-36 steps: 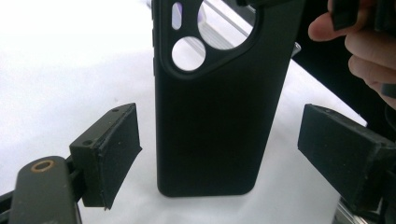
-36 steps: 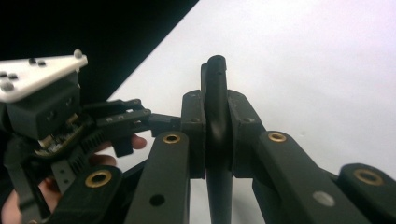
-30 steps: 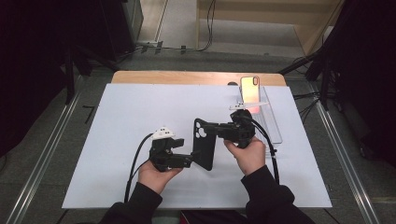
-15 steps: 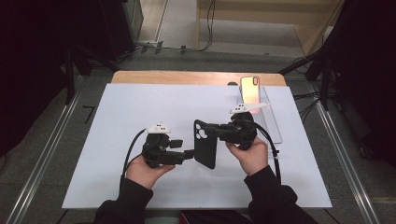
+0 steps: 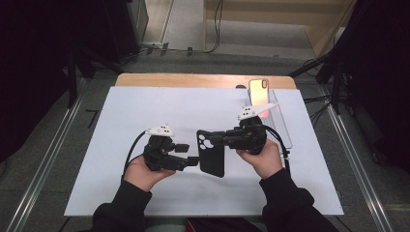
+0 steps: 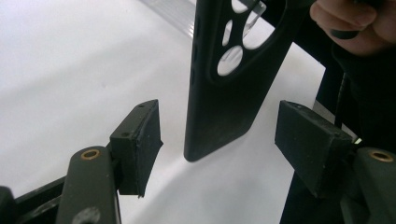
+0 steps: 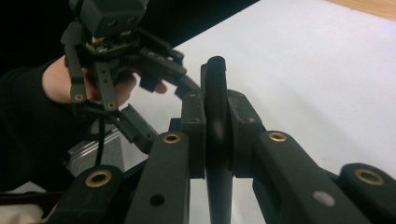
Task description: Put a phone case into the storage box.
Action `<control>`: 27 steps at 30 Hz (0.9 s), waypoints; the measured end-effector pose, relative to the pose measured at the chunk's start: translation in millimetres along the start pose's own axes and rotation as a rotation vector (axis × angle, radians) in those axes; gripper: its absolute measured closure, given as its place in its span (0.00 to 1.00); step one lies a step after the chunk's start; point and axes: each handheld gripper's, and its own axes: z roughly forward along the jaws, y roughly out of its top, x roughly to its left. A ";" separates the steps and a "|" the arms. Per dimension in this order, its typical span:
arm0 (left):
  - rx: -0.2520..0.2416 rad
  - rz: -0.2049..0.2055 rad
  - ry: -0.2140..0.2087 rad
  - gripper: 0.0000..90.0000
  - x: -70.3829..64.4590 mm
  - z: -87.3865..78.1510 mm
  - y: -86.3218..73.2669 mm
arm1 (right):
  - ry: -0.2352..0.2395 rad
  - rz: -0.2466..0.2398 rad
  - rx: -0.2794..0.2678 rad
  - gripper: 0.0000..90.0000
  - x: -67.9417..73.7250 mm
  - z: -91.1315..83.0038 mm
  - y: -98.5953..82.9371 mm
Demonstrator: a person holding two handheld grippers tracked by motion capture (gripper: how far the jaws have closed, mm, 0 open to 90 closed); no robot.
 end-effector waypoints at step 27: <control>-0.006 0.065 -0.183 0.64 -3.7 -5.8 12.8 | 0.232 -0.040 0.040 0.86 4.0 12.7 -1.2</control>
